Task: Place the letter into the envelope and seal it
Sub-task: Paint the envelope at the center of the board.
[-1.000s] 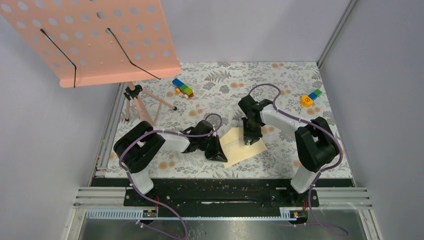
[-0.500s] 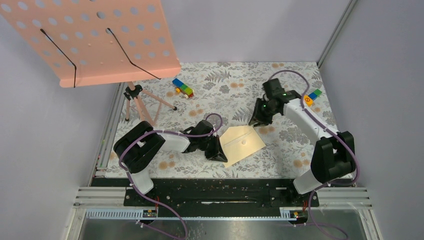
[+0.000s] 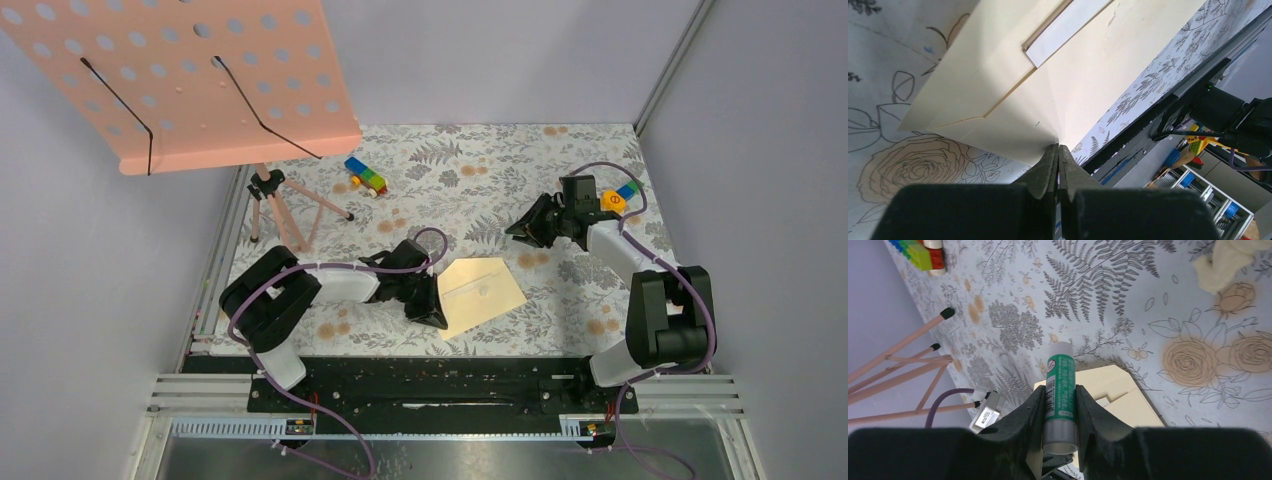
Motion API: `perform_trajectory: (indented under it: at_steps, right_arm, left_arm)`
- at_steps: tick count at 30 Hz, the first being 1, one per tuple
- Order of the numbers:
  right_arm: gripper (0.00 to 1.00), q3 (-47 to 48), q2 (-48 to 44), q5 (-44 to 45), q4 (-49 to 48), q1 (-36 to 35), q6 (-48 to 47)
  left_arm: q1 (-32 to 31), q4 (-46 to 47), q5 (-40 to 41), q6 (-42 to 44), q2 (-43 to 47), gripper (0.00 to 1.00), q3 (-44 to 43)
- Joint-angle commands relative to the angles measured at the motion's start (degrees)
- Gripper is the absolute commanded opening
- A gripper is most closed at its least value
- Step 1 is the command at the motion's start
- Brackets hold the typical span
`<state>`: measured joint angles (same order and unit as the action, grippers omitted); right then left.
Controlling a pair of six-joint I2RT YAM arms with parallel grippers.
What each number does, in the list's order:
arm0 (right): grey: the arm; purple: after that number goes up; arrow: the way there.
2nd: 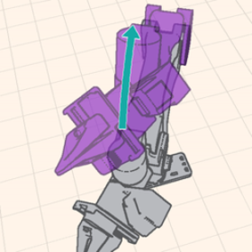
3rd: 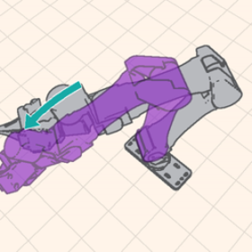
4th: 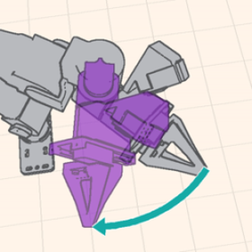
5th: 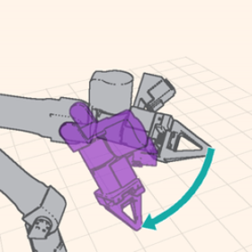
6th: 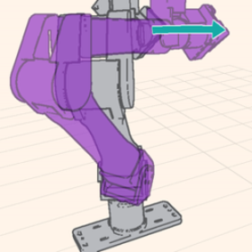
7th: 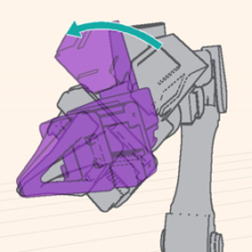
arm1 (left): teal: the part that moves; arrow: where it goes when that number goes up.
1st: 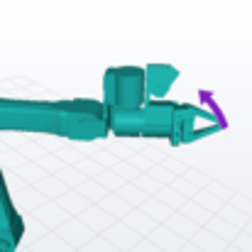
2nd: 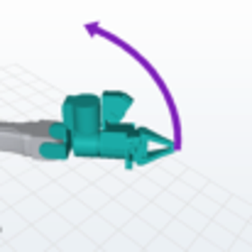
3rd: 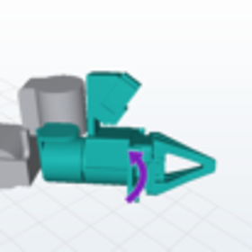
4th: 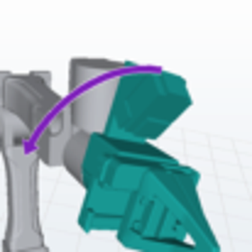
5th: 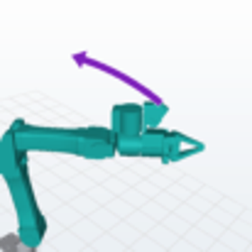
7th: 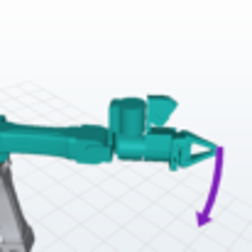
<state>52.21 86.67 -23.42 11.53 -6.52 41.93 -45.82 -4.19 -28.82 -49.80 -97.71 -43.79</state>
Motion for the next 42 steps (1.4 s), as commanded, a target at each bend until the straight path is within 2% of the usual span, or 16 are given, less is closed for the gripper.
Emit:
perform_trajectory:
  at_steps: [1, 6, 9, 15, 18, 20, 22, 25, 28, 38, 42]
  right_arm:
    - [0.00, 0.6, -1.0, -4.2, -3.9, 0.2, 1.1]
    - [0.00, -2.8, -3.0, -4.2, -3.8, 0.6, -0.6]
    - [0.00, -4.8, -2.5, -8.1, -5.4, 1.9, -0.6]
    - [0.00, -11.2, -1.1, -17.3, -20.3, 6.1, 5.1]
    - [0.00, -11.0, -1.0, -18.3, -19.5, 6.1, 4.3]
    - [0.00, -9.6, -1.7, -17.8, -14.7, 6.2, 1.5]
    - [0.00, -6.8, -3.1, -14.6, -3.4, 6.1, -4.1]
    - [0.00, -2.1, -5.6, -4.9, 12.5, 5.0, -12.3]
    - [0.00, 0.8, -6.8, 2.8, 23.6, -0.2, -15.7]
    - [0.00, 6.8, -3.7, 16.4, 35.0, -16.5, -13.8]
    - [0.00, 9.9, -1.3, 18.1, 36.1, -20.4, -13.4]
  left_arm:
    - [-0.2, -2.3, 2.5, 2.0, 1.0, 0.00, -1.0]
    - [-0.1, -2.0, 2.6, 1.8, 0.9, 0.00, -1.1]
    - [-0.2, -2.0, 2.4, 2.0, 1.1, 0.00, -1.1]
    - [-0.3, -2.5, 2.8, 2.4, 1.8, 0.00, -1.2]
    - [-0.2, -2.5, 2.8, 2.3, 1.6, 0.00, -1.2]
    - [-0.2, -2.4, 2.8, 2.2, 1.6, 0.00, -1.1]
    - [-0.3, -2.4, 2.9, 2.2, 1.7, 0.00, -1.1]
    - [-0.3, -2.4, 2.9, 2.1, 1.8, 0.00, -1.1]
    - [-0.3, -2.4, 3.0, 1.9, 1.8, 0.00, -1.0]
    - [-0.4, -2.3, 3.1, 1.7, 1.9, 0.00, -0.5]
    - [-0.4, -2.3, 3.0, 1.8, 1.5, 0.00, -0.7]
